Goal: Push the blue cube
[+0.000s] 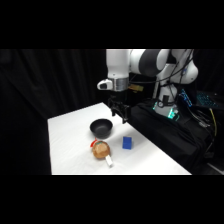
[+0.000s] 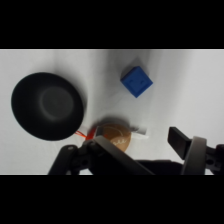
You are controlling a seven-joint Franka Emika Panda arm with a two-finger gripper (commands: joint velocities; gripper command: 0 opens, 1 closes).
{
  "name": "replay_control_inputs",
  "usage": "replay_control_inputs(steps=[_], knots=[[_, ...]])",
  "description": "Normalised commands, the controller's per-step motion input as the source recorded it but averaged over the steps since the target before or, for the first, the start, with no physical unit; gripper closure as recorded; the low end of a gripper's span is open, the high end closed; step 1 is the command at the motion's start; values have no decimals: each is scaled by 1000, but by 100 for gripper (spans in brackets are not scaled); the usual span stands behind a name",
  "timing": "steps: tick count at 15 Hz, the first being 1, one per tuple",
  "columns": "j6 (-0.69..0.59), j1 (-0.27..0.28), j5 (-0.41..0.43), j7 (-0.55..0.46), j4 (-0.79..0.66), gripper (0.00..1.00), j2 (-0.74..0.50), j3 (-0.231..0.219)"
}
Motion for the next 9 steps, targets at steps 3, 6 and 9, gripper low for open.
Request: replay_control_inputs(steps=[3,6,9], knots=[[200,92,-103,235,-327,34,-270,95],[281,54,-155,210,-245,60,-137,65],[323,28,-182,187,-192,85,-6,40]])
